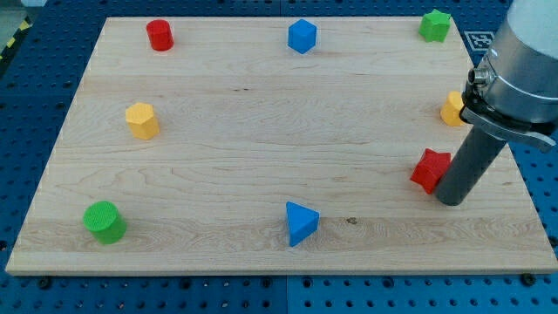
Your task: Place the red star diagonally to blue triangle
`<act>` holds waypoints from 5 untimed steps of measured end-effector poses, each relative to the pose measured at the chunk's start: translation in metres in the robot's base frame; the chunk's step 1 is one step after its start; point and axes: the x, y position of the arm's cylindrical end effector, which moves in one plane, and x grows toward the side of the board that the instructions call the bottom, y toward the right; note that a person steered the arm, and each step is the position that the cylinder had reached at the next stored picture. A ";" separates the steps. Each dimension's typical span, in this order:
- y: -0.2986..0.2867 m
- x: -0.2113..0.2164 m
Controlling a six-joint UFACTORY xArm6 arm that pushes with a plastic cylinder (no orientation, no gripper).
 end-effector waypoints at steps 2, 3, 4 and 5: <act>-0.007 0.010; -0.003 0.010; -0.003 0.008; -0.003 -0.003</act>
